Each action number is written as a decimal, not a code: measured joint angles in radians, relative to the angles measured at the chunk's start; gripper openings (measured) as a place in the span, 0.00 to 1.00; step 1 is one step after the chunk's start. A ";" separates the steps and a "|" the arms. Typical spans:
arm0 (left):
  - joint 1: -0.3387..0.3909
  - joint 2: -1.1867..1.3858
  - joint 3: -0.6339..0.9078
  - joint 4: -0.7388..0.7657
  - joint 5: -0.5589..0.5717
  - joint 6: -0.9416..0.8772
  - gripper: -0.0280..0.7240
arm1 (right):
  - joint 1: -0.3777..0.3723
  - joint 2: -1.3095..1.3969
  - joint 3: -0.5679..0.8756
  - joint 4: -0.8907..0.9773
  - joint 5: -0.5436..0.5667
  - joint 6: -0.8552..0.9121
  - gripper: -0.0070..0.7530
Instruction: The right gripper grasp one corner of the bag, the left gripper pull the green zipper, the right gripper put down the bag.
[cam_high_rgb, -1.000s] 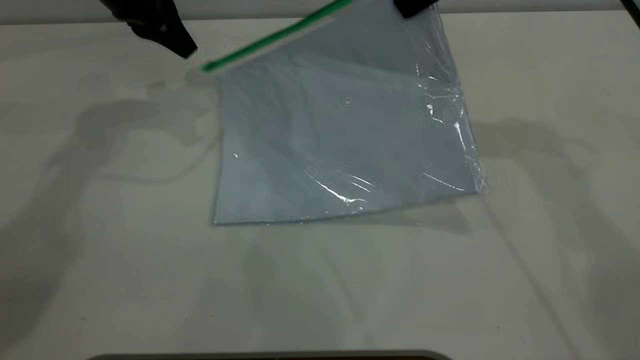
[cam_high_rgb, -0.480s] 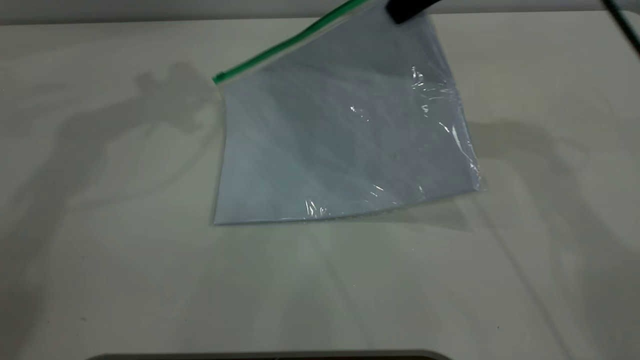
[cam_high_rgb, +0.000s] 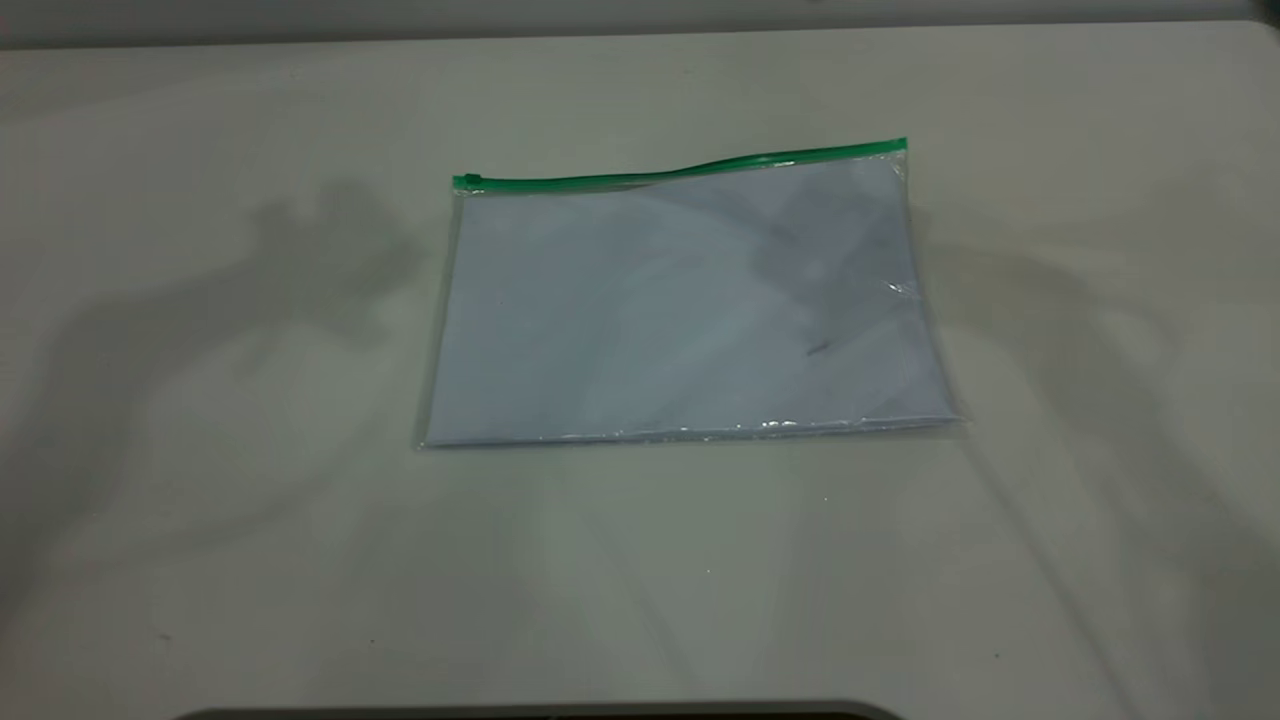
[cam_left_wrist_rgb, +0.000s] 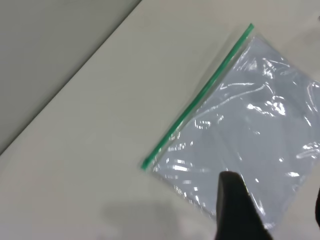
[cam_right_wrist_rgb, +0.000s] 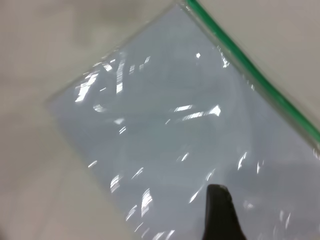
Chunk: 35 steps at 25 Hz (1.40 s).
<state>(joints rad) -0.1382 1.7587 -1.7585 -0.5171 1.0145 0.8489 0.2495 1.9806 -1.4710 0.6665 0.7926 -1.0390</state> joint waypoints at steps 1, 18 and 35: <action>0.000 -0.038 0.000 0.026 0.025 -0.036 0.63 | -0.002 -0.053 0.000 -0.035 0.062 0.053 0.69; 0.000 -0.522 0.105 0.315 0.153 -0.601 0.63 | 0.000 -0.771 0.051 -0.414 0.442 0.692 0.46; 0.000 -0.997 0.896 0.407 0.153 -0.753 0.63 | 0.000 -1.342 0.887 -0.604 0.396 0.941 0.58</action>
<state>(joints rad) -0.1382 0.7619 -0.8627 -0.1100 1.1676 0.0963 0.2491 0.6384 -0.5844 0.0626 1.1886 -0.0985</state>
